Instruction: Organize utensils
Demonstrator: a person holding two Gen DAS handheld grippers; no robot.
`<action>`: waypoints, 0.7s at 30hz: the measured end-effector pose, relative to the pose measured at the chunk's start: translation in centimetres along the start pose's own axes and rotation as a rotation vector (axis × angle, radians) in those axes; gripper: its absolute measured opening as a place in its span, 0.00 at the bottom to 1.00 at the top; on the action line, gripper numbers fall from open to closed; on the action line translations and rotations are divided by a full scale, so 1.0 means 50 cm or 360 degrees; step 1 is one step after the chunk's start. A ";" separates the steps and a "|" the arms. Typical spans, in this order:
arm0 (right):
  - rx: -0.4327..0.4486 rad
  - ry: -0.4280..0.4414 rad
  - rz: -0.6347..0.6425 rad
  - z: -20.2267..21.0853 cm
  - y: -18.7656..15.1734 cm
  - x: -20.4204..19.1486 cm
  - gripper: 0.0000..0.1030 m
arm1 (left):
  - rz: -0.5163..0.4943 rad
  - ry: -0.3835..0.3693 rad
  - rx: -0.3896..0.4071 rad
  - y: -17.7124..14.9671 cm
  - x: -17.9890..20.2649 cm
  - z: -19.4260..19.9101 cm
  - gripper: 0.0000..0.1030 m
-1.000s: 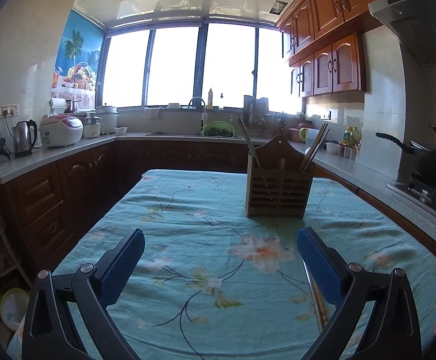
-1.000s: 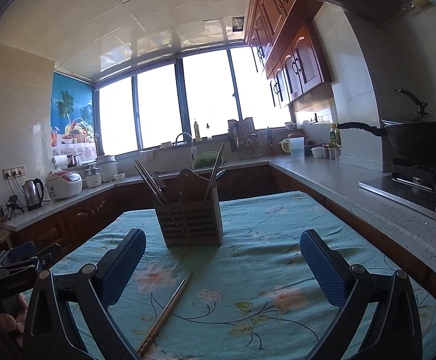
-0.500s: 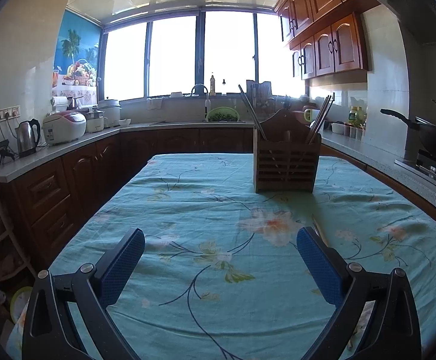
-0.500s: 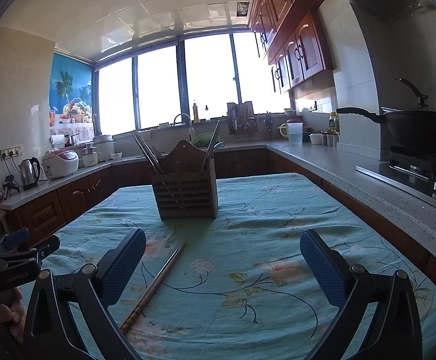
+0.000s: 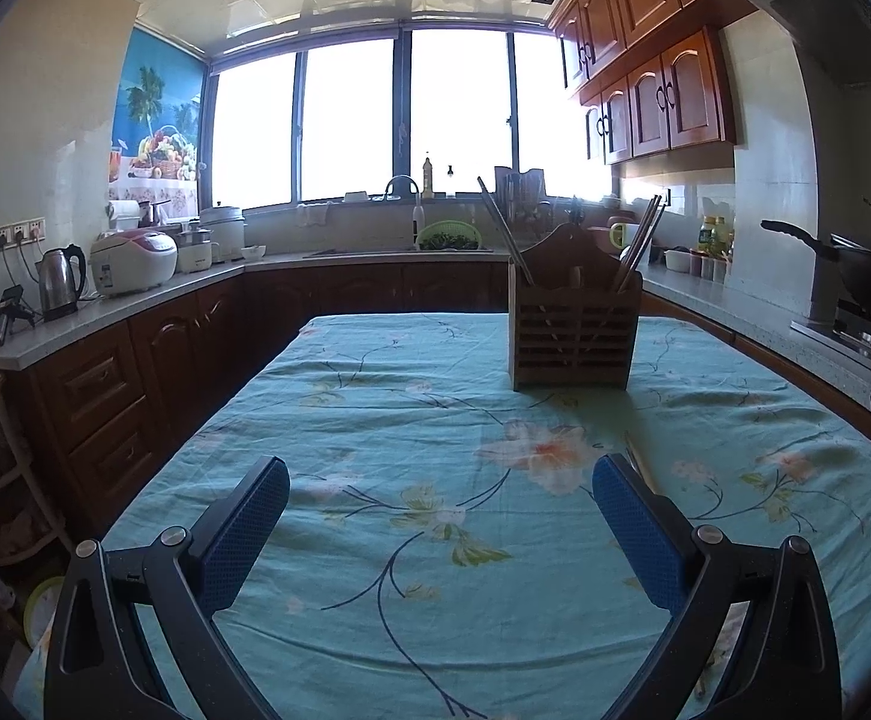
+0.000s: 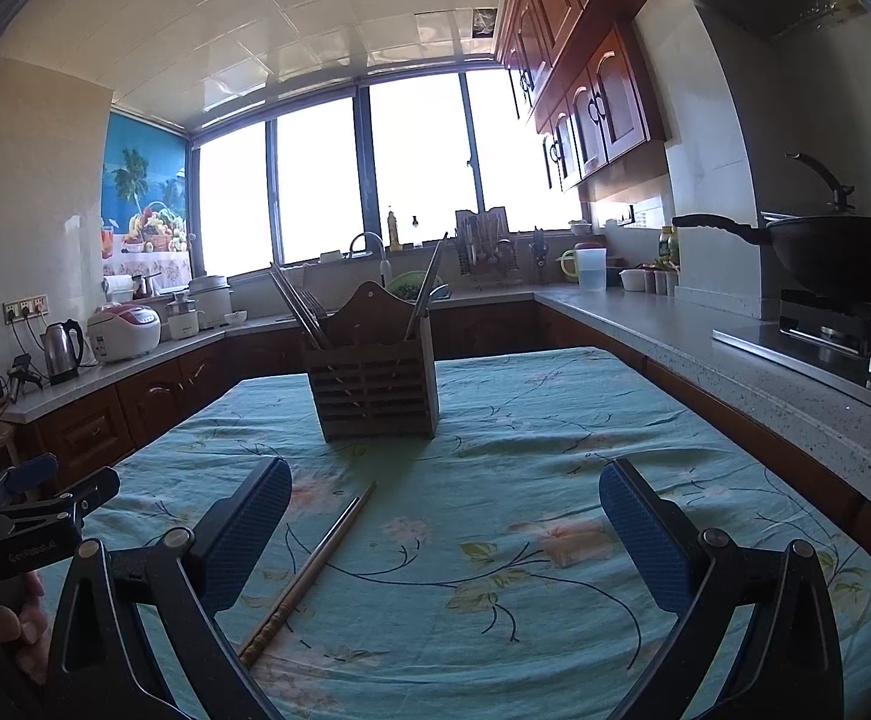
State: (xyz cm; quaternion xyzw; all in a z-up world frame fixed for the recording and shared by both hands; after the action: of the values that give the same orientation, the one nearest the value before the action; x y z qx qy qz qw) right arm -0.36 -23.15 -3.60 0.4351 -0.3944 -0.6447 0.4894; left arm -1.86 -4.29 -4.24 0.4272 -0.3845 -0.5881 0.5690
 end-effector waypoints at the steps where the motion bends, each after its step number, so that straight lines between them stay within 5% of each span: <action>1: 0.0012 0.0004 0.0002 0.003 -0.001 0.001 1.00 | 0.0003 -0.0001 0.0006 0.000 0.000 0.001 0.99; 21: 0.0058 0.0054 0.0046 0.011 0.002 -0.025 1.00 | 0.0036 -0.0018 0.0038 -0.007 0.003 0.010 0.99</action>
State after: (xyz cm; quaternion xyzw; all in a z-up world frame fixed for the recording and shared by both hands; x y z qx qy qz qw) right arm -0.66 -21.91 -3.14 0.4490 -0.4039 -0.6228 0.4974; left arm -2.42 -4.44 -4.40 0.4263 -0.3994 -0.5795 0.5683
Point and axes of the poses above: each gripper's, at about its wrist camera, not at the fingertips, and z roughly against the way its jaws point, x to its right, y to its top, the point moved 6 cm from there along -z, roughly the way its jaws point, and after that the axes turned 4 degrees about -z, right-handed, at the moved point
